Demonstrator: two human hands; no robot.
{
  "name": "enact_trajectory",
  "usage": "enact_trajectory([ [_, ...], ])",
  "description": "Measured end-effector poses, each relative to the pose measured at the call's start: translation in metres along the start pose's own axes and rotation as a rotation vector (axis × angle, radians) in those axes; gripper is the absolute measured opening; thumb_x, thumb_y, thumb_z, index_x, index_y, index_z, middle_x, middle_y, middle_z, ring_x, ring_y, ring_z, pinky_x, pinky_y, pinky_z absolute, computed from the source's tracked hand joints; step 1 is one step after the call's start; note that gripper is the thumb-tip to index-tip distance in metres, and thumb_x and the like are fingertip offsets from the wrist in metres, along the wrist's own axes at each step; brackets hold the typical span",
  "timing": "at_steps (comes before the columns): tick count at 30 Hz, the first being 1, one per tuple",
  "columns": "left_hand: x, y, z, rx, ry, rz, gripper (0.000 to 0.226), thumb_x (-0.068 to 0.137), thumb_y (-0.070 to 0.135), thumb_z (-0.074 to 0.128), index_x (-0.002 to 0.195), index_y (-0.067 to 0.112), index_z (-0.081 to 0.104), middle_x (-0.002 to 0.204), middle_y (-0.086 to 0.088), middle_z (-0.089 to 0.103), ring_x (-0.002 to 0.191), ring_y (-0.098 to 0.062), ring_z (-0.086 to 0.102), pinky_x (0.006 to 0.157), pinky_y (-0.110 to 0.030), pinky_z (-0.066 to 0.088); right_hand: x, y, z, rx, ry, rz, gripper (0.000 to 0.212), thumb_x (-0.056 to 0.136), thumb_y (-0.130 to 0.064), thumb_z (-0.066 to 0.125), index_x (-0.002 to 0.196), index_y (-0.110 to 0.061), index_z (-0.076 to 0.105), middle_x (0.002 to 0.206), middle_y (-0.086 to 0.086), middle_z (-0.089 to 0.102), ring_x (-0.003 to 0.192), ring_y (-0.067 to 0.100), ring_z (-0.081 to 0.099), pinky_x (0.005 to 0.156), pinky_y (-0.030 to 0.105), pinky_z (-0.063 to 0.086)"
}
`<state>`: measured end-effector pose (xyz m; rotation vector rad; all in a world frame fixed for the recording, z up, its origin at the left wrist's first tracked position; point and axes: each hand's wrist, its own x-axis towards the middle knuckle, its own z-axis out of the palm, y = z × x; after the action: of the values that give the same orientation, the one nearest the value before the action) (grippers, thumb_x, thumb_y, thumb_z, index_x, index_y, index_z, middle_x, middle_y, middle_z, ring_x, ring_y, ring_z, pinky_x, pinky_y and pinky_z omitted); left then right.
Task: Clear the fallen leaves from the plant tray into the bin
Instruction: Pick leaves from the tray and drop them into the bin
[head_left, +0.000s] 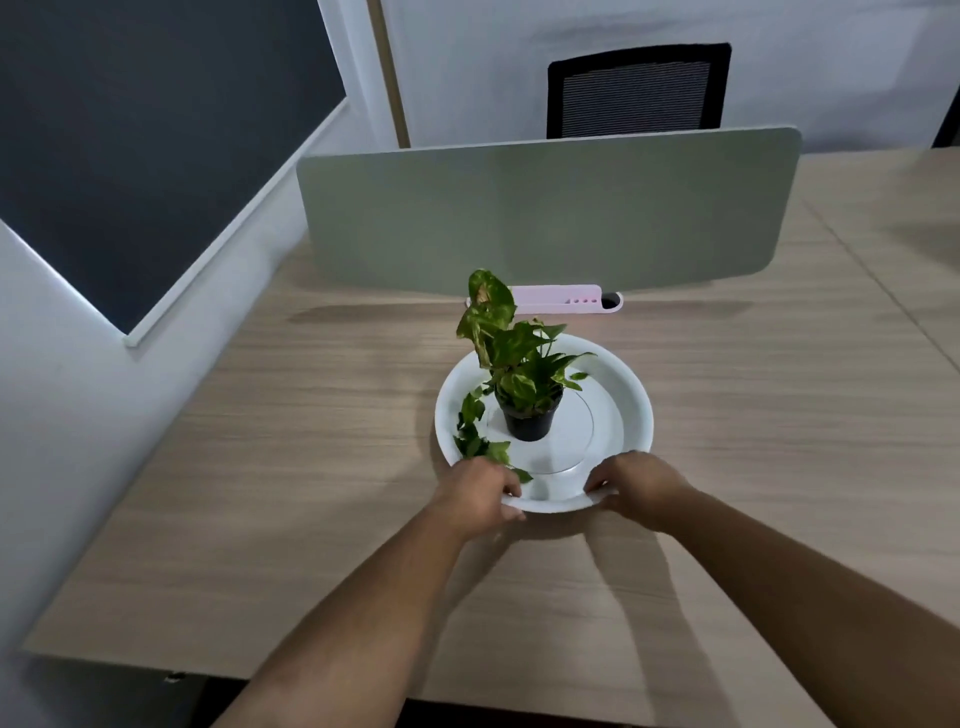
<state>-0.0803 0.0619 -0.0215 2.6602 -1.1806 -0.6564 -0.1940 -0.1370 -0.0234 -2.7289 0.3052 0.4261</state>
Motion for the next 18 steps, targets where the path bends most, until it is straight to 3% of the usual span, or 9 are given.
enact_trajectory([
  [6, 0.002, -0.007, -0.006, 0.087, 0.003, 0.060, 0.027, 0.078, 0.025, 0.068, 0.105, 0.025, 0.067, 0.110, 0.001, 0.069, 0.102, -0.020, 0.061, 0.088, -0.034, 0.051, -0.009, 0.013, -0.016, -0.187, 0.071, 0.070, 0.040, 0.079, -0.032, 0.066, 0.118, -0.026, 0.060, 0.125, -0.004, 0.062, 0.122, 0.018, 0.050, 0.112, 0.031, 0.030],
  [13, 0.005, -0.040, -0.029, 0.146, 0.047, -0.022, 0.025, 0.075, 0.020, 0.068, 0.098, 0.029, 0.070, 0.104, 0.003, 0.071, 0.099, -0.022, 0.062, 0.084, -0.034, 0.051, 0.002, -0.050, 0.022, -0.012, -0.025, -0.086, 0.037, 0.085, -0.028, 0.055, 0.121, -0.024, 0.056, 0.126, 0.002, 0.060, 0.118, 0.023, 0.052, 0.097, 0.036, 0.046],
  [18, -0.001, -0.035, -0.018, 0.087, 0.066, -0.013, 0.025, 0.073, 0.030, 0.074, 0.098, 0.028, 0.071, 0.100, 0.005, 0.072, 0.095, -0.018, 0.064, 0.080, -0.030, 0.050, 0.002, -0.032, 0.011, -0.013, -0.037, -0.043, 0.024, 0.085, -0.030, 0.057, 0.108, -0.029, 0.063, 0.115, -0.001, 0.066, 0.109, 0.022, 0.058, 0.089, 0.032, 0.047],
])
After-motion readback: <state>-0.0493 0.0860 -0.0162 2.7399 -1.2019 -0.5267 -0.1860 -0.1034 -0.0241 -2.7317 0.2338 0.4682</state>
